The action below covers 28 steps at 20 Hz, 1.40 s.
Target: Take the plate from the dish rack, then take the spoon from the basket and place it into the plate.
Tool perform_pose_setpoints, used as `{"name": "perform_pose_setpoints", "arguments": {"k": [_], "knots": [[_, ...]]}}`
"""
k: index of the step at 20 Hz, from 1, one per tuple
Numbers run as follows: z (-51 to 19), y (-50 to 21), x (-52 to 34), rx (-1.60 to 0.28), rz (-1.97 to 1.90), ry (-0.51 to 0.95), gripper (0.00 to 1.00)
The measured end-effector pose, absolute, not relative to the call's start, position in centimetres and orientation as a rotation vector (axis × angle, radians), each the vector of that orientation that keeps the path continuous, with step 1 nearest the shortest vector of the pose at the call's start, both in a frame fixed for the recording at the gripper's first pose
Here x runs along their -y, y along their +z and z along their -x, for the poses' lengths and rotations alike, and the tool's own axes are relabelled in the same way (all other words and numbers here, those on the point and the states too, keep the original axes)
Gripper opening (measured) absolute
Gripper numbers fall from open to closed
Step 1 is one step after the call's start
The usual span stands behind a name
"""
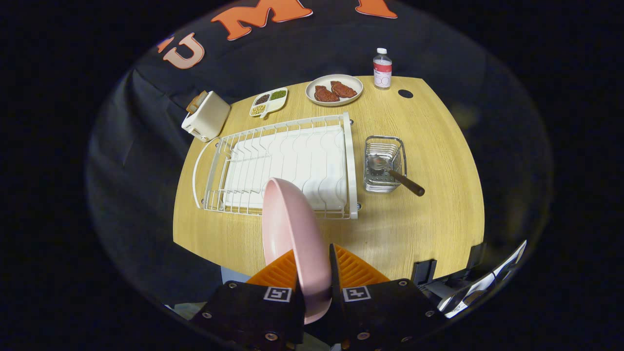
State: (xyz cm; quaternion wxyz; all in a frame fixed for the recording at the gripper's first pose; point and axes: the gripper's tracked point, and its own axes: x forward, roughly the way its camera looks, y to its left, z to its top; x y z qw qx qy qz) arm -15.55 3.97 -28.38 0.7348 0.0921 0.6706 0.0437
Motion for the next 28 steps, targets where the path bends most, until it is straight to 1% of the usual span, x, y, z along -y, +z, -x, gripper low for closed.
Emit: {"name": "perform_pose_setpoints", "arguments": {"k": [7,13,16,18,22,25,28], "knots": [[20.9,-32.3,-5.4,-1.520,-0.250,0.089,0.24],[22.4,-36.6,-6.2,-1.526,-0.228,0.111,0.24],[22.9,-37.6,-7.1,-1.537,-0.302,0.134,0.24],[23.2,-38.5,-6.7,-1.554,-0.324,0.108,0.26],[23.1,-40.0,-3.5,-1.546,-0.232,0.025,0.37],[22.5,-40.1,-2.4,-1.516,-0.241,-0.001,0.33],[20.7,-39.5,-1.6,-1.426,-0.256,-0.017,0.33]]}}
